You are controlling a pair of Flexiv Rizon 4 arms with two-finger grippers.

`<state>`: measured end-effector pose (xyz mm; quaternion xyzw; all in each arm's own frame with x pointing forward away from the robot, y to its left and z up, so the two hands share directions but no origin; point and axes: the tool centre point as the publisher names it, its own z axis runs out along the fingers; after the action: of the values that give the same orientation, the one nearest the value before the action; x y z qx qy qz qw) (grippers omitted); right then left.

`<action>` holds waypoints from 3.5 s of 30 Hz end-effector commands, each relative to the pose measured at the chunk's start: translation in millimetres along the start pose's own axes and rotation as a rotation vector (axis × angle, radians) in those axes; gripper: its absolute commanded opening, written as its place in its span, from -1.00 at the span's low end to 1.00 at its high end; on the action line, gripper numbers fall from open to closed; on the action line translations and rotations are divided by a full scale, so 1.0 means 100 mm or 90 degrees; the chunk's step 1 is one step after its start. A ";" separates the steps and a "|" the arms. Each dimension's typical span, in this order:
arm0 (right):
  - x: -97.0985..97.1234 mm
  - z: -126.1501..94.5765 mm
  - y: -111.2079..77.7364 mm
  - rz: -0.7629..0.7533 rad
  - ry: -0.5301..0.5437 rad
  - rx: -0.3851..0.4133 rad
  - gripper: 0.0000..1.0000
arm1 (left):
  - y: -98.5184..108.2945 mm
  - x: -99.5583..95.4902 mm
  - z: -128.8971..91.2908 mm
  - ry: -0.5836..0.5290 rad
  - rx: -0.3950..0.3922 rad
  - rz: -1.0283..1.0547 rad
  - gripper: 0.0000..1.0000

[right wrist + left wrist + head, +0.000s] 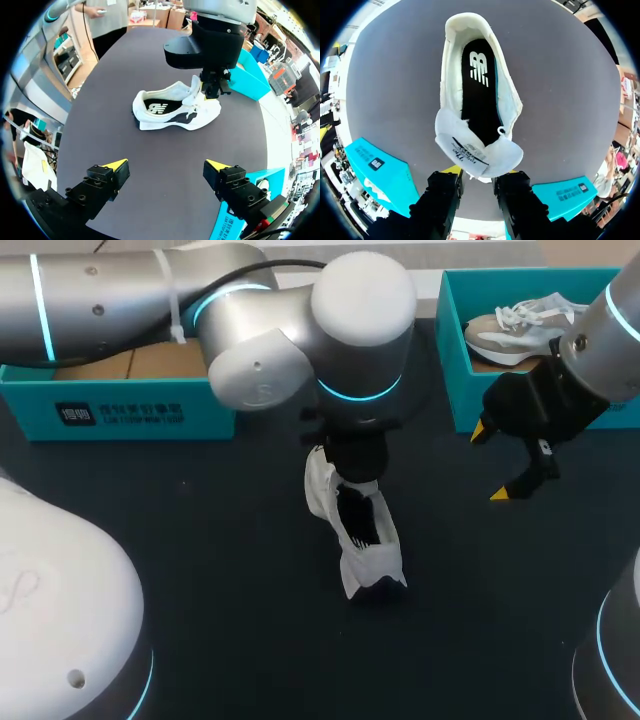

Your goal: Take the shoe out of the shoebox, open the shoe tongue, remove and reinsert the insole, then place the shoe into the shoebox

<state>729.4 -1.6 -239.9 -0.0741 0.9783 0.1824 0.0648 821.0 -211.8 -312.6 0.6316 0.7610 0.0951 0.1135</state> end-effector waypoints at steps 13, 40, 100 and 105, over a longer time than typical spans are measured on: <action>0.00 0.01 0.00 0.000 -0.001 0.002 1.00 | -0.36 0.06 0.12 -0.023 0.029 0.002 -0.47; 0.00 0.01 0.00 0.000 -0.001 0.002 1.00 | -0.81 0.09 -0.02 -0.048 0.049 -0.027 -0.71; 0.00 0.01 0.00 0.000 -0.001 0.002 1.00 | -1.46 0.42 -0.57 0.197 -0.027 -1.111 1.00; 0.00 0.01 0.00 0.000 -0.001 0.002 1.00 | -1.58 0.34 -0.52 0.151 0.038 -1.198 1.00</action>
<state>729.3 -1.6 -239.9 -0.0740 0.9783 0.1823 0.0648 653.5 -198.0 -301.6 0.0020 0.9942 0.0773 0.0752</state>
